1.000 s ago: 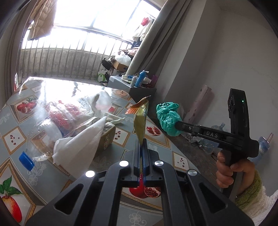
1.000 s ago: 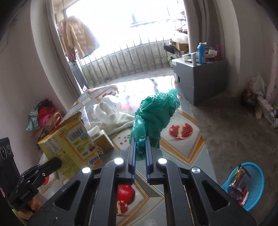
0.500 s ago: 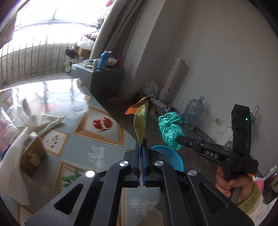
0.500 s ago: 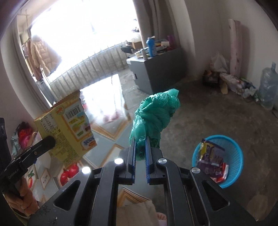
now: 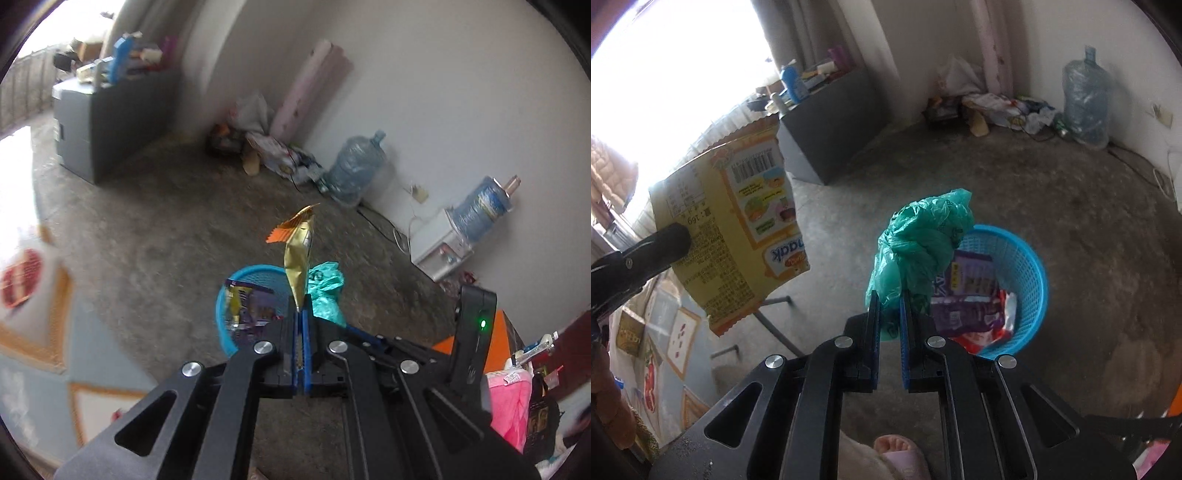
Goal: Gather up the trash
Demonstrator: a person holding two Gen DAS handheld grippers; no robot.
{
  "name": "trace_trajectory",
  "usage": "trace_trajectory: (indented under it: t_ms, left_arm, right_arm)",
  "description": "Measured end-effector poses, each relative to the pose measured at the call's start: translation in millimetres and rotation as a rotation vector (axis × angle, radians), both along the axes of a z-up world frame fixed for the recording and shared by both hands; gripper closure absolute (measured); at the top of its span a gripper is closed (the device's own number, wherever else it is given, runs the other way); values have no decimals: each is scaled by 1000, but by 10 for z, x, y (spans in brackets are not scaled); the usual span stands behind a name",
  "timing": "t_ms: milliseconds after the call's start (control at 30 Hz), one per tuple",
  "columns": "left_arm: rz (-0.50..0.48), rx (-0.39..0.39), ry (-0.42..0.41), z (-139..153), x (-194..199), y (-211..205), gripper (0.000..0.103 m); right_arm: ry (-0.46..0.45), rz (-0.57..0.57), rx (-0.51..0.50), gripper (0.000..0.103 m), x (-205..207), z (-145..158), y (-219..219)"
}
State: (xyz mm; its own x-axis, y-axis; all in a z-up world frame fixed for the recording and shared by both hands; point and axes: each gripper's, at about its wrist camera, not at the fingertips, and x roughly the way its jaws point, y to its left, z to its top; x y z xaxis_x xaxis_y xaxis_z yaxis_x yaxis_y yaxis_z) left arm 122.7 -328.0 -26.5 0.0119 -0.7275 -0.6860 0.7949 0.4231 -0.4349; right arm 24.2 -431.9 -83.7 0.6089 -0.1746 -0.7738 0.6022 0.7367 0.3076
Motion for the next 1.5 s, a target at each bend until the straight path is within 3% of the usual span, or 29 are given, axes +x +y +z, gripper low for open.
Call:
trace_trajectory:
  t_ms: [133, 200, 233, 267, 333, 433, 600, 1000, 1500]
  left_arm:
    - [-54, 70, 18, -264, 37, -571, 98]
    - [-63, 121, 23, -440, 34, -799, 73]
    - [-59, 149, 22, -528, 43, -876, 50]
    - [-52, 173, 15, -609, 30, -946, 49]
    - [-69, 197, 12, -714, -40, -1057, 49]
    - [-84, 172, 11, -696, -67, -1040, 48]
    - [-69, 135, -15, -563, -68, -900, 46]
    - [-27, 33, -125, 206, -291, -344, 40]
    - [85, -72, -223, 813, -363, 690, 37]
  right_arm:
    - [36, -43, 27, 94, 54, -286, -225]
    - [52, -68, 60, 86, 108, -526, -362]
    - [66, -77, 78, 76, 137, -666, -428]
    - [85, -83, 91, 68, 142, -775, -476]
    - [147, -127, 111, 68, 175, -1023, -555]
    - [158, -149, 136, 67, 150, -1087, -515]
    - [130, -153, 98, 58, 124, -910, -358]
    - [63, -176, 13, 39, 14, -265, -281]
    - [113, -101, -100, 23, 252, 321, 218]
